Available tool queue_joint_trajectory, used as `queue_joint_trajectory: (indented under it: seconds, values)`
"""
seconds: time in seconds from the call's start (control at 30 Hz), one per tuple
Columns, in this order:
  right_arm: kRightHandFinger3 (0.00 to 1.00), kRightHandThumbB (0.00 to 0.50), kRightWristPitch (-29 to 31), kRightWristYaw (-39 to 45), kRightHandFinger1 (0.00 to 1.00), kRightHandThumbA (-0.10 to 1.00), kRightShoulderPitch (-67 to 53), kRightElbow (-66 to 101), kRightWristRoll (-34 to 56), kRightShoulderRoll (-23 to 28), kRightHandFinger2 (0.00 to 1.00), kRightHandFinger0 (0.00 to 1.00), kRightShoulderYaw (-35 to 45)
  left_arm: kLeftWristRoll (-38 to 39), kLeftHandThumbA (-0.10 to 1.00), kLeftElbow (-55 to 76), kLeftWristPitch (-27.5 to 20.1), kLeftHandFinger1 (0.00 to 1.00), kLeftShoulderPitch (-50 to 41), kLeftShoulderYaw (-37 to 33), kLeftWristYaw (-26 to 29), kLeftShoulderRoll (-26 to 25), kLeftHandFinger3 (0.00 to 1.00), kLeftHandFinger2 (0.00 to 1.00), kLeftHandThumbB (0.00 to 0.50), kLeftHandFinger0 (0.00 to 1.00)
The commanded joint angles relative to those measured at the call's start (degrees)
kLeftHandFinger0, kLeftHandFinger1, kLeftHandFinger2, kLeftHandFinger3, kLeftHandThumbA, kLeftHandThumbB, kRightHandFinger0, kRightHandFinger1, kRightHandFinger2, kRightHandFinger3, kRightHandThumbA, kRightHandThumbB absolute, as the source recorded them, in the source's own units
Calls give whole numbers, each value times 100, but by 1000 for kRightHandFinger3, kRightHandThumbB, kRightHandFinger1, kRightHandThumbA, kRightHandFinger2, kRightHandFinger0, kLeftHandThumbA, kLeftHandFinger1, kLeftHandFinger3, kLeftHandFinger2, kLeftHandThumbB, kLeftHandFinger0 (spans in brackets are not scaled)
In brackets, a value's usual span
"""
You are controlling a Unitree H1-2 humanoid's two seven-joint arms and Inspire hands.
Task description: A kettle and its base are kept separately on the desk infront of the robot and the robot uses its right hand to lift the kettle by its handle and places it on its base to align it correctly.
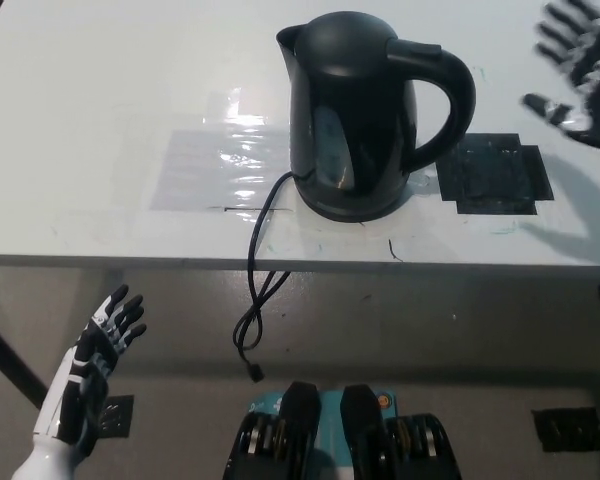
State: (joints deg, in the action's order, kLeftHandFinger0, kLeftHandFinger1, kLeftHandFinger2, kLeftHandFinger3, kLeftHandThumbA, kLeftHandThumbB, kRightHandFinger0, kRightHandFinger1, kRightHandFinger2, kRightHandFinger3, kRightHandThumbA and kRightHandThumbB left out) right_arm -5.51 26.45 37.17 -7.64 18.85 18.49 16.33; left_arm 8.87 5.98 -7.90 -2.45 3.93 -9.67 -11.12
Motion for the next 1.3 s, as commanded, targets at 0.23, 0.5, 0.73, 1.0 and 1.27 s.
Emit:
queue_joint_trajectory:
  seconds: [0.23,0.5,0.73,1.0,1.27]
  values:
    - [1000,500,619,-1206,1000,1000,-1112,3433,-849,-87,1000,1000,848,73,1000,-12,-208,1000,77,77,-24,-62,1000,1000,128,1000]
    - [1000,430,1258,-983,1000,1000,-3264,4364,-1231,-1208,1000,1000,238,-11,1000,85,-207,1000,-102,2,-43,-45,1000,1000,152,1000]
    - [1000,319,1794,-869,1000,1000,-4148,2974,-1368,-1438,1000,1000,-205,-68,1000,29,-254,1000,-126,-60,-75,-54,1000,1000,110,1000]
    - [1000,290,1993,-917,1000,1000,-4376,1949,-1566,-1505,1000,1000,-813,-39,1000,15,-334,1000,-301,-54,-72,-57,1000,1000,126,1000]
    - [1000,284,2030,-960,1000,1000,-4465,1414,-1460,-1459,1000,1000,-1104,-51,1000,-2,-372,1000,-373,-52,-50,-33,1000,1000,125,1000]
